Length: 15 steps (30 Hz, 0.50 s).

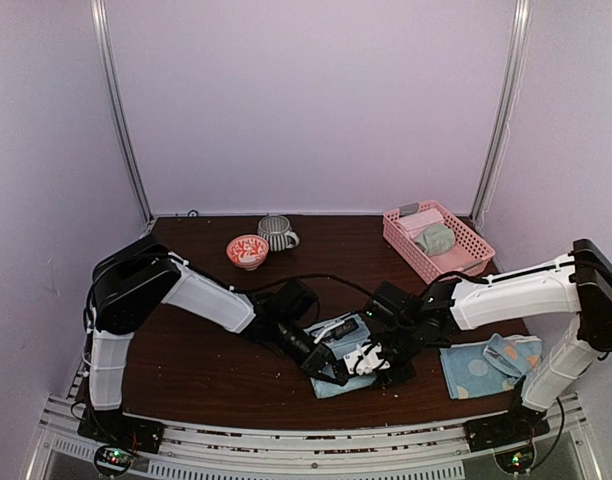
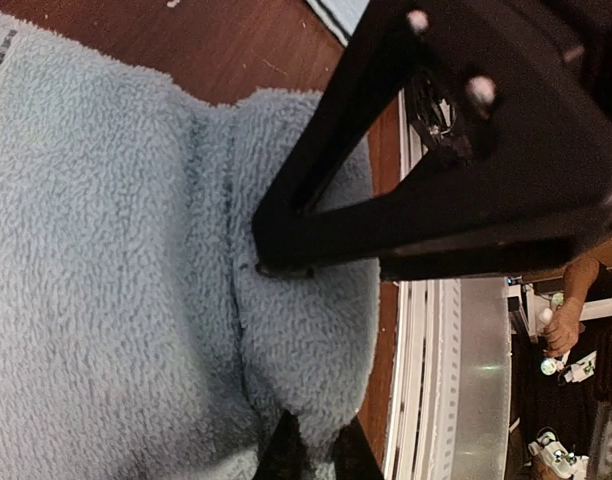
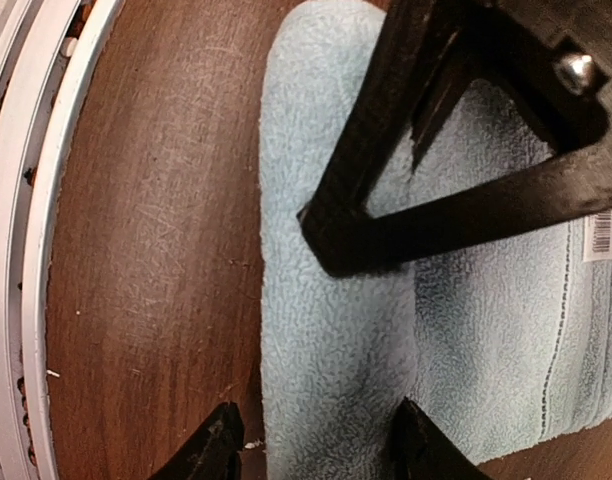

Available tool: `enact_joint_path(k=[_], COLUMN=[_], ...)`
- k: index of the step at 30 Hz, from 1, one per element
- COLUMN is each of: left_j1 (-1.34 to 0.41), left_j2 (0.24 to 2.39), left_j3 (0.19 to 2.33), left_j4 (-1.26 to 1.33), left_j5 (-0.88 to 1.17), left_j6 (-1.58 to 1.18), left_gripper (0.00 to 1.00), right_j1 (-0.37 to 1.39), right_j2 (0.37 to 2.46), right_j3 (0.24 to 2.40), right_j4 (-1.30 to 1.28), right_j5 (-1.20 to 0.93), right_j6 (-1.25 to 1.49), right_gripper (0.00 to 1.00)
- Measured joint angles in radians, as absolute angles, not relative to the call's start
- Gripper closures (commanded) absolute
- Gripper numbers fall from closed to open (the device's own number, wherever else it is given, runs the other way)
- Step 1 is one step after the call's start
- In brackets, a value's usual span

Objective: Roll the towels
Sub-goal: Roll the towel at the center of the board.

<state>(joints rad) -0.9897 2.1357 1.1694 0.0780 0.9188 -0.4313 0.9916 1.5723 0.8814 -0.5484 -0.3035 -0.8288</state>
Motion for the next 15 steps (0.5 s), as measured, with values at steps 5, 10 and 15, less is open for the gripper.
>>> enact_joint_path(k=[5, 10, 15], left_j1=[-0.99, -0.99, -0.99], left_j2=[2.135, 2.064, 1.863], left_j3=[1.169, 1.119, 1.019], left_j4=[0.073, 0.059, -0.031], left_j5=[0.918, 0.816, 0.562], left_j6=[-0.429, -0.404, -0.355], left_gripper=[0.74, 0.63, 0.59], right_j1=[0.998, 0.986, 0.91], right_j2=[1.594, 1.633, 1.745], right_j3=[0.878, 0.919, 1.048], right_j4=[-0.53, -0.553, -0.675], right_j5=[-0.287, -0.315, -0.449], right_j6=[-0.826, -0.821, -0.818], right_gripper=[0.82, 0.87, 0.9])
